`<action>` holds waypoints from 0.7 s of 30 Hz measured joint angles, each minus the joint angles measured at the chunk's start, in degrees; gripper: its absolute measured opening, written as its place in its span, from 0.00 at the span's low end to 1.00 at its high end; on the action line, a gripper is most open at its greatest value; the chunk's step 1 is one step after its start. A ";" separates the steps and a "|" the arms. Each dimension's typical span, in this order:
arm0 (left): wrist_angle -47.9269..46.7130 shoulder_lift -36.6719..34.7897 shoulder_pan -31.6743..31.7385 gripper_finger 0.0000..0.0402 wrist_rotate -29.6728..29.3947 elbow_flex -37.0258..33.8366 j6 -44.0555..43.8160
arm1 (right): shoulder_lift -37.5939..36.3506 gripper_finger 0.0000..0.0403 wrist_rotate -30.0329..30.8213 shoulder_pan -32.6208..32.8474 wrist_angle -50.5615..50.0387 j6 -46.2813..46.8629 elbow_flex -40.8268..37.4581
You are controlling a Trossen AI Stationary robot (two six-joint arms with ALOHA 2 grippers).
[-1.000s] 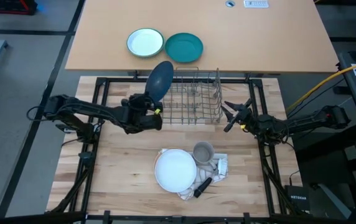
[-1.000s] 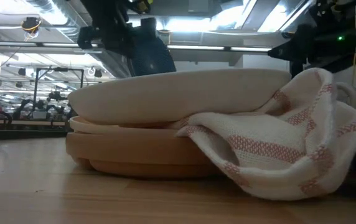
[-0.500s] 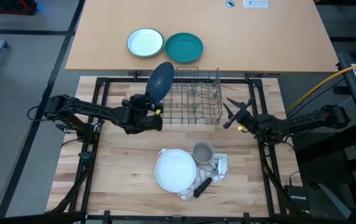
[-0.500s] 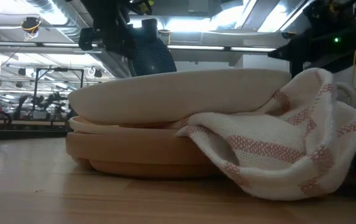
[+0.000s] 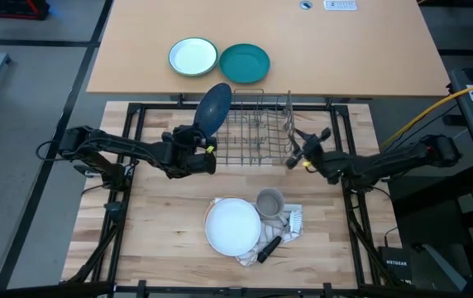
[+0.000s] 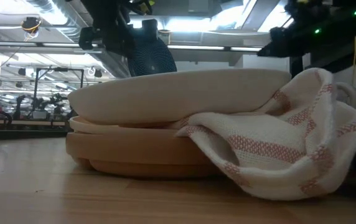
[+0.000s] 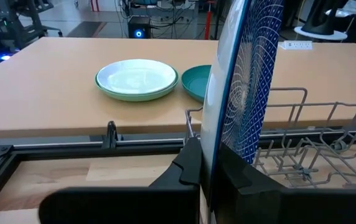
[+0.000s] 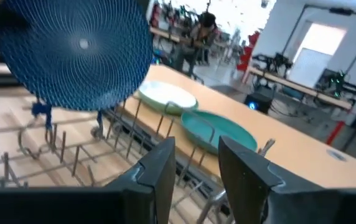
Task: Sort dishes
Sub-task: Put the blue plate into the dish rack
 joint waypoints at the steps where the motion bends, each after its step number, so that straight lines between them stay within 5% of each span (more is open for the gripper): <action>1: -0.02 0.00 0.00 0.00 -0.01 0.00 0.26 | 1.58 0.31 1.05 0.00 -0.03 0.06 0.41; 8: -0.07 0.00 0.00 0.00 -0.01 0.00 0.87 | 9.49 0.31 13.51 0.00 0.12 0.41 4.11; 21: -0.09 0.00 0.00 0.00 -0.01 0.00 1.02 | 13.57 0.31 15.20 -0.01 -2.96 6.89 5.96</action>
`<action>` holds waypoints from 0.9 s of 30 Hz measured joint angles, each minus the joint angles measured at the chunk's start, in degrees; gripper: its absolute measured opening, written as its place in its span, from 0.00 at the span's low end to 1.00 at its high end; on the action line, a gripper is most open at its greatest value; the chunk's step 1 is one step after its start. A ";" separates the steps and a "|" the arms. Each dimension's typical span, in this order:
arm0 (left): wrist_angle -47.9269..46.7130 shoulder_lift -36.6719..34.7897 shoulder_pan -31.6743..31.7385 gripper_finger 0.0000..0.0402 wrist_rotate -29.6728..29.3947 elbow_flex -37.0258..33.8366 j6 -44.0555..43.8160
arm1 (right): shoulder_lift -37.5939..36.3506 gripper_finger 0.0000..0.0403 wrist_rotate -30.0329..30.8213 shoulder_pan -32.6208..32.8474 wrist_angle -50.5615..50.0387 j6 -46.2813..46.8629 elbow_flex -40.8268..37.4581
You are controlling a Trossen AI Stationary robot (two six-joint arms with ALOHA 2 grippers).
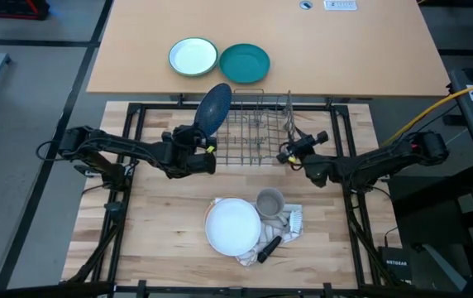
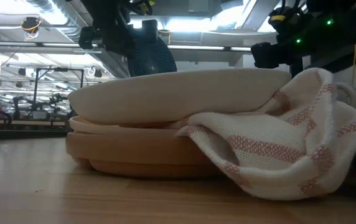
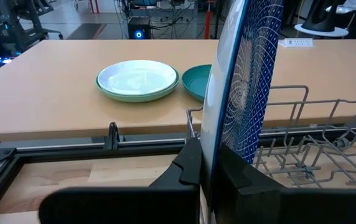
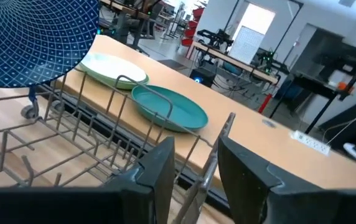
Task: Sort dishes
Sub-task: Put the blue plate into the dish rack
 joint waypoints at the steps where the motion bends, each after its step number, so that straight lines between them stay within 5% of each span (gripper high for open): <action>1: -0.02 0.00 0.00 0.00 0.02 0.00 0.00 | 0.07 0.31 0.06 0.01 -1.38 1.32 -0.01; 11: -0.14 0.00 -0.02 0.00 0.02 0.00 -0.03 | 0.02 0.31 -3.07 -3.97 -15.10 18.92 0.00; 22: -0.07 0.00 -0.04 0.00 0.02 0.00 0.21 | 0.02 0.31 -2.62 -4.49 -15.38 23.34 0.00; 27: -0.11 0.00 -0.04 0.00 0.00 0.00 0.20 | 0.02 0.22 -4.05 -4.49 -15.27 24.65 0.00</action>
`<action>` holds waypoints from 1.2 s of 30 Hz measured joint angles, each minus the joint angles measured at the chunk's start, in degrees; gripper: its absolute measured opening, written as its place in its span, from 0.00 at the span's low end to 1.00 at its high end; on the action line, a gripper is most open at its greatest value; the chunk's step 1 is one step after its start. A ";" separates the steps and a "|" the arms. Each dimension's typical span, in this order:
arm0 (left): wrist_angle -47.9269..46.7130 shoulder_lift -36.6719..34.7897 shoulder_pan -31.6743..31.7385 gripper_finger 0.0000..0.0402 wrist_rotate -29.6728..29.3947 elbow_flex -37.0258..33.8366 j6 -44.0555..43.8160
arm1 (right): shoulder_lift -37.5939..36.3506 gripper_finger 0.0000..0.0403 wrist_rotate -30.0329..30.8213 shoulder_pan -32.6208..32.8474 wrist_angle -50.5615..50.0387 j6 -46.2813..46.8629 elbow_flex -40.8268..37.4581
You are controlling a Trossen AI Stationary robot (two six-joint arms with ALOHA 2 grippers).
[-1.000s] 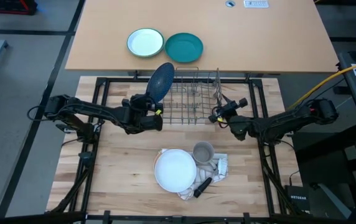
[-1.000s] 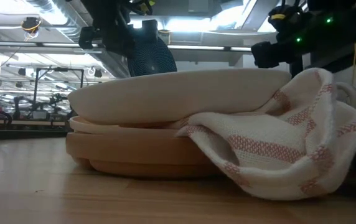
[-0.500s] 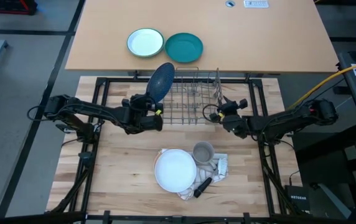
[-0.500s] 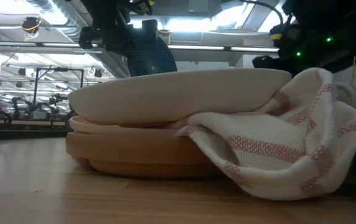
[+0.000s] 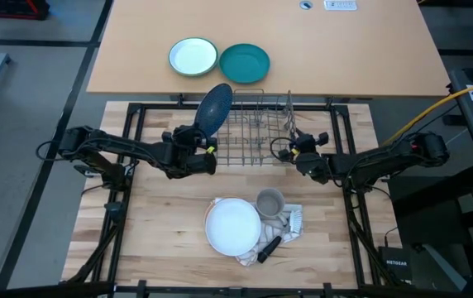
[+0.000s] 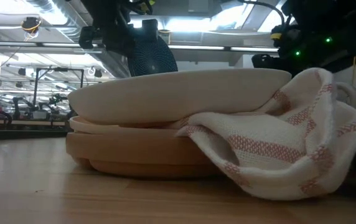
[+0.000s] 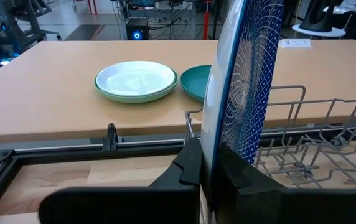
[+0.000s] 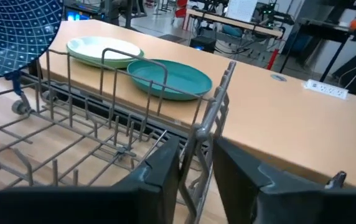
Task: Sort dishes
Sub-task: Put the blue plate into the dish rack
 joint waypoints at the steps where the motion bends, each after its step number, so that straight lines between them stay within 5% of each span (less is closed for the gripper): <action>1: 0.00 0.00 0.00 0.00 0.02 0.00 0.00 | -0.02 0.20 -0.71 -0.02 -0.02 -0.06 0.00; 11: -0.02 0.00 0.01 0.00 0.00 0.00 1.05 | -0.07 0.04 -3.18 -0.04 -0.67 0.59 -0.02; 28: 0.19 0.00 0.00 0.00 -0.36 0.00 4.46 | -0.49 0.04 -2.24 0.04 -1.36 1.81 -0.02; 36: 1.04 0.00 0.00 0.00 -1.93 0.04 4.85 | -5.32 0.04 -1.45 0.09 -12.87 6.04 -0.02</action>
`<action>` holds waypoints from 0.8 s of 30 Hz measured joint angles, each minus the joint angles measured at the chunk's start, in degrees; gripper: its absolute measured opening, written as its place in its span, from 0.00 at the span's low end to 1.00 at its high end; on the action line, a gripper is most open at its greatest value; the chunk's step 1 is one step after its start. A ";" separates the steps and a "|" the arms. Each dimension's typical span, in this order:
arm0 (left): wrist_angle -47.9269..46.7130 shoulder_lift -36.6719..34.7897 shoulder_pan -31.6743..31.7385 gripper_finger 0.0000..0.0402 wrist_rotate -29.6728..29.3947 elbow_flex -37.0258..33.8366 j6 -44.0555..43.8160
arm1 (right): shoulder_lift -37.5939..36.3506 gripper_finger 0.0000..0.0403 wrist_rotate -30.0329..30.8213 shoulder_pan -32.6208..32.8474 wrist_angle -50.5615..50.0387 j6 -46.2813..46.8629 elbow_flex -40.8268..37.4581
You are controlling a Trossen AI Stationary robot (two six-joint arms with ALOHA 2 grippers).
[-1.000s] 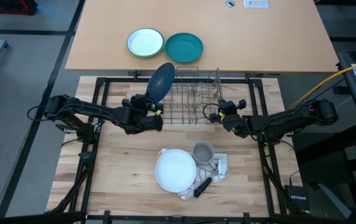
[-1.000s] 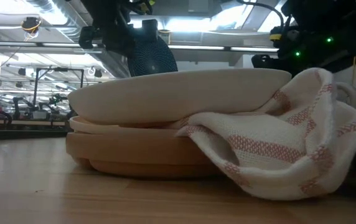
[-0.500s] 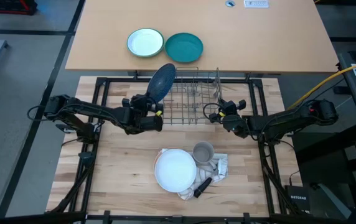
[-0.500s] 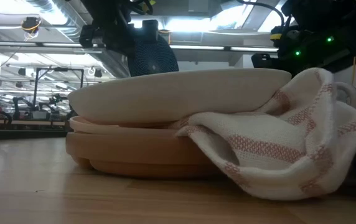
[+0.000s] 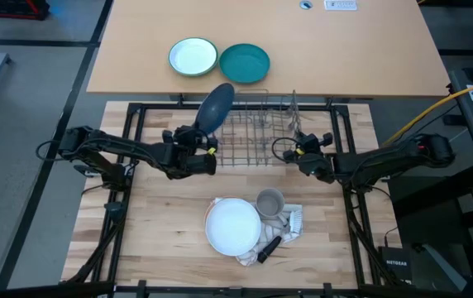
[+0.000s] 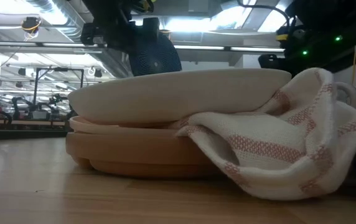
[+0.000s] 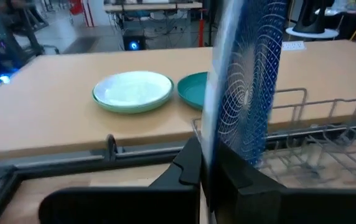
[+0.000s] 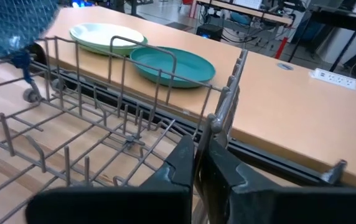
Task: Sort dishes
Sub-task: Put the blue plate into the dish rack
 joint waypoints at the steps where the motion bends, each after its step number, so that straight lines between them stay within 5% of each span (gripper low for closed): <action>1: 0.19 0.00 0.04 0.00 -0.84 -0.01 0.46 | -0.90 0.04 0.26 0.00 -2.22 0.93 0.00; 8: 4.54 0.00 0.05 0.00 -0.34 -0.04 2.14 | -6.77 0.04 0.84 0.00 -14.95 7.59 -0.02; 24: 19.08 0.42 -0.22 0.00 1.34 -0.11 13.59 | -1.56 0.08 -0.25 -0.04 -7.03 7.08 0.02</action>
